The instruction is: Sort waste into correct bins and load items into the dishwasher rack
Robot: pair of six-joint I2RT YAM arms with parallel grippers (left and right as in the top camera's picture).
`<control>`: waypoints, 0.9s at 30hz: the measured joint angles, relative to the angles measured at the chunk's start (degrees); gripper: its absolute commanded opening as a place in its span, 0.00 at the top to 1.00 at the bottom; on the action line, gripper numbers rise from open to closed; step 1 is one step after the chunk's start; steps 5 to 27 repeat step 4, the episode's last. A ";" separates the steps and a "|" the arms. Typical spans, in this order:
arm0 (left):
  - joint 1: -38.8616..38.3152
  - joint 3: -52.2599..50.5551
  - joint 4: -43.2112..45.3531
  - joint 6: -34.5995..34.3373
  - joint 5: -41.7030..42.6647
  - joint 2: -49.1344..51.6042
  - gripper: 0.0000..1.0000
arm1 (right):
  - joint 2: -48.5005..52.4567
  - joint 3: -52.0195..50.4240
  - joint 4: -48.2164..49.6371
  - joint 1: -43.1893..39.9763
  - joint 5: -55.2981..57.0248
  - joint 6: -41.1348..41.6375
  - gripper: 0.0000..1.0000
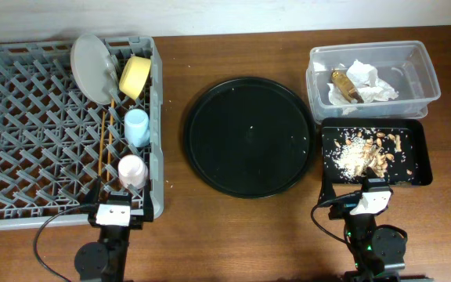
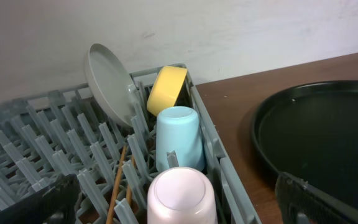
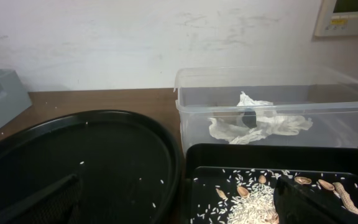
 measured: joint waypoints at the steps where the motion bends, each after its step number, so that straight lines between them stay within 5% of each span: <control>1: 0.00 0.00 0.00 0.00 0.00 0.00 0.01 | 0.00 0.00 0.00 0.00 0.00 0.07 0.02; 27: 0.00 0.00 0.00 0.00 0.00 0.00 0.01 | 0.00 0.00 0.00 0.00 0.00 0.07 0.02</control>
